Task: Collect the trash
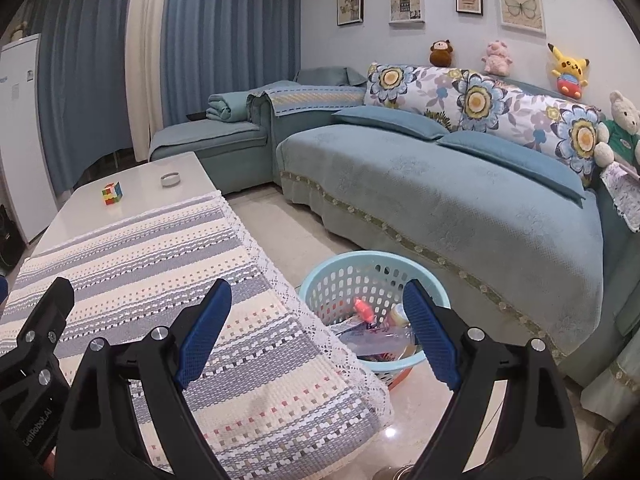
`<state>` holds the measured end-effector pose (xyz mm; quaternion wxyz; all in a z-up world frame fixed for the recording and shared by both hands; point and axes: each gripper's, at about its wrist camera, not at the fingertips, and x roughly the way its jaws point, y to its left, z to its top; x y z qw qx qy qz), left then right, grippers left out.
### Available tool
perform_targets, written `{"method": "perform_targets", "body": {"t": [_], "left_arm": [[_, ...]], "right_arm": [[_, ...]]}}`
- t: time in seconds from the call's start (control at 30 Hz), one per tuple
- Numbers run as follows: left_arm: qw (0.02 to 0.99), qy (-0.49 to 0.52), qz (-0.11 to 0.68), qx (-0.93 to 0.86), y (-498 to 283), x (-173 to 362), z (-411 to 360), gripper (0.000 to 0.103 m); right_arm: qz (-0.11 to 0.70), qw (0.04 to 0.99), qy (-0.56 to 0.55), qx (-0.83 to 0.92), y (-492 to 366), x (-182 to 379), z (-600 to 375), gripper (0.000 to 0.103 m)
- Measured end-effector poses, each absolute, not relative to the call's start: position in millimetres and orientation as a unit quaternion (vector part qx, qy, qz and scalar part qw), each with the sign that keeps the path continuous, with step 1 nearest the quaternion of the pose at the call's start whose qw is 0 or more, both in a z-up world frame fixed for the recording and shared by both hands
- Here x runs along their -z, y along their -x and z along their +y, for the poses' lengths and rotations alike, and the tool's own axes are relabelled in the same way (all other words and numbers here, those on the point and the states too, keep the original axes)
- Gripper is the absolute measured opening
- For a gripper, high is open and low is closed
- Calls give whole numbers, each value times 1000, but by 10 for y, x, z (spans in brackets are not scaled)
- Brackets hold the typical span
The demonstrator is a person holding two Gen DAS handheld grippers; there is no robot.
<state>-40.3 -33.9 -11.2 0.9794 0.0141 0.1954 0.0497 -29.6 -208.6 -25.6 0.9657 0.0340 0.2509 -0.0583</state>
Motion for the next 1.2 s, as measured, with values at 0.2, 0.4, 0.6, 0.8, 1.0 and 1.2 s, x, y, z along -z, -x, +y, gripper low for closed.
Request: {"method": "perform_targets", "body": {"t": [0.2, 0.4, 0.6, 0.8, 1.0, 1.2], "left_arm": [[978, -6, 204, -50, 387, 129, -309, 95], [978, 2, 205, -51, 390, 128, -267, 95], [977, 10, 207, -51, 377, 124, -236, 95], [977, 11, 208, -51, 380, 125, -229, 95], [976, 17, 210, -61, 369, 139, -213, 95], [975, 20, 213, -67, 364, 140, -191, 95]], "right_arm": [[252, 966, -34, 54, 288, 263, -2089, 83], [250, 966, -29, 53, 288, 251, -2048, 83], [246, 968, -25, 52, 307, 243, -2024, 83], [248, 967, -26, 50, 306, 238, -2019, 83], [249, 967, -27, 47, 298, 234, -2036, 83], [249, 967, -26, 47, 294, 228, -2039, 83]]}}
